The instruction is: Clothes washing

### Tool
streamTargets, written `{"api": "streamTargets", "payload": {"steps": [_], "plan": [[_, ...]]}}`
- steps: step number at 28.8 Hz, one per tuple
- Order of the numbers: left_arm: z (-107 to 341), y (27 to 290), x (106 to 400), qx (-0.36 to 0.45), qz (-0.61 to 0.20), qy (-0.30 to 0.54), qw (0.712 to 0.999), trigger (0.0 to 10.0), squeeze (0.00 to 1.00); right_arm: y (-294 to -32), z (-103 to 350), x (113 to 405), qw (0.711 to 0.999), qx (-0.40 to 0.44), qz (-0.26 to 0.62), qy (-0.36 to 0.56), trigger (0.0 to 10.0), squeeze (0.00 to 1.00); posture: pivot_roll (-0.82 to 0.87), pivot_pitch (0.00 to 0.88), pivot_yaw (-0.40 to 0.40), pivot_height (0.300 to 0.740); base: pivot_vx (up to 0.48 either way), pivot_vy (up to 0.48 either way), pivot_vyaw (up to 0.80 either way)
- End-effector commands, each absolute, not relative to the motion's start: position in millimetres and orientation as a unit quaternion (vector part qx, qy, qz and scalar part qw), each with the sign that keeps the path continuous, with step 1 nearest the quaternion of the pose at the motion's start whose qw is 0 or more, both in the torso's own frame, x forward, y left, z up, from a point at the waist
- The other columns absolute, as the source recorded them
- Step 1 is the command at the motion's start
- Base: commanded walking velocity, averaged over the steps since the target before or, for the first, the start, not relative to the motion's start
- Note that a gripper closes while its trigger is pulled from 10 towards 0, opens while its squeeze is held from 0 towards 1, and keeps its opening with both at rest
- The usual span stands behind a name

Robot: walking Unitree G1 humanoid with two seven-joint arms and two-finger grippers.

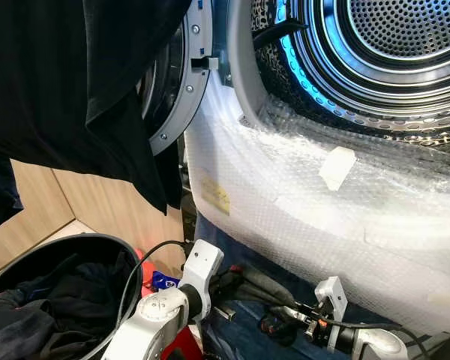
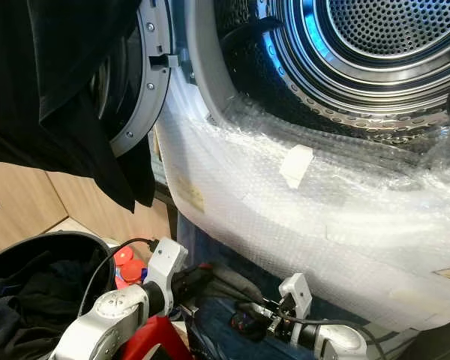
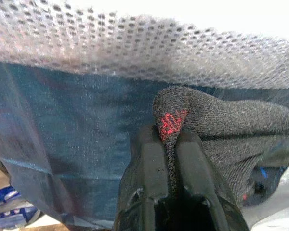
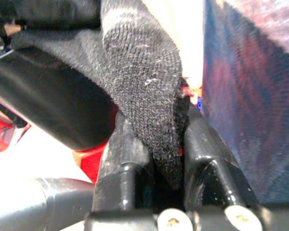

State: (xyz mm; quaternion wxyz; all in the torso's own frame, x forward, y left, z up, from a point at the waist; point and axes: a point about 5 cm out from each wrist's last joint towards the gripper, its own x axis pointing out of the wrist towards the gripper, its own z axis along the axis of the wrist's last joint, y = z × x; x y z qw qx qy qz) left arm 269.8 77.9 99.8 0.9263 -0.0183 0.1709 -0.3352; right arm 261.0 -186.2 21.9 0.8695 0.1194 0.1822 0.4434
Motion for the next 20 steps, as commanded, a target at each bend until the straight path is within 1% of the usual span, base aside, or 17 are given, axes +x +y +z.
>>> {"api": "streamTargets", "payload": {"steps": [1, 2, 3, 4, 9, 12, 13, 14, 18, 20], "plan": [[96, 91, 273, -0.015, -0.302, 0.190, 0.934, 3.2, 0.44, -200, 30, 266, 0.882, 0.125, 0.422, 0.168, 0.0, 0.00, 0.03, 0.000, -0.031, 0.740, 0.000, 0.000, 0.00], [95, 91, 273, -0.013, -0.300, 0.192, 0.934, 3.2, 0.44, -201, 31, 266, 0.882, 0.128, 0.422, 0.166, 0.0, 0.00, 0.03, 0.000, -0.031, 0.740, 0.000, 0.000, 0.00], [89, 94, 272, -0.008, -0.287, 0.210, 0.935, 9.8, 1.00, -202, 36, 269, 0.884, 0.141, 0.418, 0.153, 0.0, 0.00, 0.03, 0.000, -0.031, 0.740, 0.000, 0.000, 0.00], [86, 96, 272, -0.005, -0.279, 0.221, 0.934, 10.0, 1.00, -203, 39, 271, 0.887, 0.149, 0.413, 0.144, 0.0, 0.00, 0.03, 0.000, -0.032, 0.740, 0.000, 0.000, 0.00], [83, 100, 273, 0.003, -0.260, 0.230, 0.938, 10.0, 1.00, -204, 44, 274, 0.888, 0.151, 0.412, 0.137, 0.0, 0.00, 0.03, 0.000, -0.031, 0.740, 0.000, 0.000, 0.00], [84, 104, 277, 0.019, -0.238, 0.226, 0.944, 10.0, 1.00, -204, 45, 275, 0.888, 0.150, 0.414, 0.135, 0.0, 0.00, 0.03, 0.000, -0.033, 0.740, 0.000, 0.000, 0.00], [84, 109, 279, 0.035, -0.223, 0.223, 0.948, 10.0, 1.00, -204, 46, 275, 0.888, 0.148, 0.414, 0.134, 0.0, 0.00, 0.03, 0.000, -0.033, 0.740, 0.000, 0.000, 0.00], [85, 112, 280, 0.053, -0.211, 0.218, 0.951, 10.0, 1.00, -204, 47, 275, 0.888, 0.147, 0.414, 0.134, 0.0, 0.00, 0.03, 0.000, -0.032, 0.740, 0.000, 0.000, 0.00], [86, 119, 282, 0.067, -0.185, 0.203, 0.959, 10.0, 1.00, -205, 48, 274, 0.887, 0.148, 0.417, 0.133, 0.0, 0.00, 0.03, 0.000, -0.030, 0.740, 0.000, 0.000, 0.00], [95, 132, 282, 0.053, -0.135, 0.163, 0.976, 10.0, 1.00, -208, 50, 270, 0.884, 0.145, 0.426, 0.128, 0.0, 0.00, 0.03, 0.000, -0.030, 0.740, 0.000, 0.000, 0.00]]}}
